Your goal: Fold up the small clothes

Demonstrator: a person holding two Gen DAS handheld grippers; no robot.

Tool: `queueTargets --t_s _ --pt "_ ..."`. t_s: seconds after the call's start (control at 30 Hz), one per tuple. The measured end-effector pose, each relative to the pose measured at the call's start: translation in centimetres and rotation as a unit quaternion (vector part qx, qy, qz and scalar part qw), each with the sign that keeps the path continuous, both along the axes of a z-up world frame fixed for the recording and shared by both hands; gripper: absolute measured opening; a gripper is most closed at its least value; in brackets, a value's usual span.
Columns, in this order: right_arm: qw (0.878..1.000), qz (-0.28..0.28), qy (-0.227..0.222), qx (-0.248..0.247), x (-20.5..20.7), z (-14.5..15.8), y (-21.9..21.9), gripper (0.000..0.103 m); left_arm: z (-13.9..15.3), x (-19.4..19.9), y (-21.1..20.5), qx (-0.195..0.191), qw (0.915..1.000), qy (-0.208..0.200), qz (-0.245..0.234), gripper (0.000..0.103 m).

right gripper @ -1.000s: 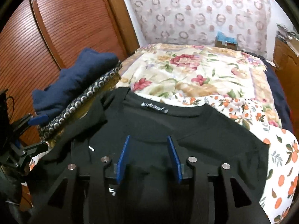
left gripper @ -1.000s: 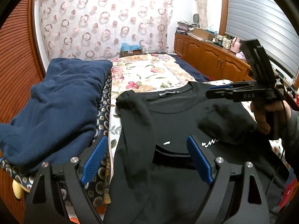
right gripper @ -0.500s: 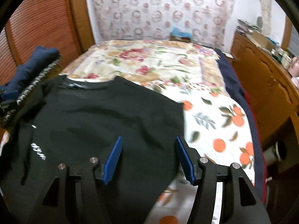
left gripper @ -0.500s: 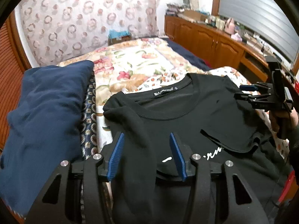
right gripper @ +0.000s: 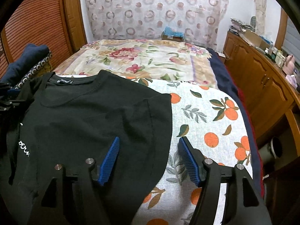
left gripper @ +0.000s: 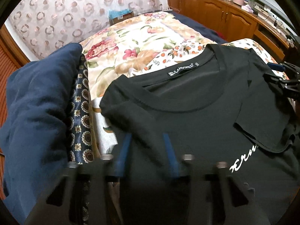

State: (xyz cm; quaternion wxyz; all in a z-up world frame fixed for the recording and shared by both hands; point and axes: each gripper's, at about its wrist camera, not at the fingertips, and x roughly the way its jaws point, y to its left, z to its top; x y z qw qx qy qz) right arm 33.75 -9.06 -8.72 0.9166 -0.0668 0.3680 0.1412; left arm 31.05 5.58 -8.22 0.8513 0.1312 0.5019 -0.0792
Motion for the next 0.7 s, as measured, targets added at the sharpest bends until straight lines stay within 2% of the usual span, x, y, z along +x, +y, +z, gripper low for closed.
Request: queueTargets --t_s 0.07,0.1,0.27,0.43,0.63,0.7 --pt "1.0 0.0 0.0 0.002 -0.1 0.1 -0.3 0.068 1.0 -0.2 0.3 -0.006 0.9999 -0.011 0.001 0.008" --pt "1.0 0.001 0.0 0.002 0.0 0.1 -0.4 0.068 1.6 -0.4 0.6 -0.013 0.9997 -0.02 0.003 0.007" --pt "1.0 0.002 0.001 0.002 0.6 0.2 -1.0 0.069 6.0 -1.1 3.7 -0.053 0.9956 -0.071 0.031 0.006" --pt "1.0 0.002 0.001 0.002 0.6 0.2 -1.0 0.069 7.5 -1.5 5.9 -0.059 0.9933 -0.086 0.049 0.006" --pt "1.0 0.004 0.001 0.004 0.6 0.2 -1.4 0.069 9.8 -3.0 7.0 -0.099 0.9844 -0.134 0.057 0.005" --pt "1.0 0.004 0.002 0.007 0.7 0.1 -1.5 0.07 10.0 -3.1 6.9 -0.1 0.9838 -0.137 0.058 0.005"
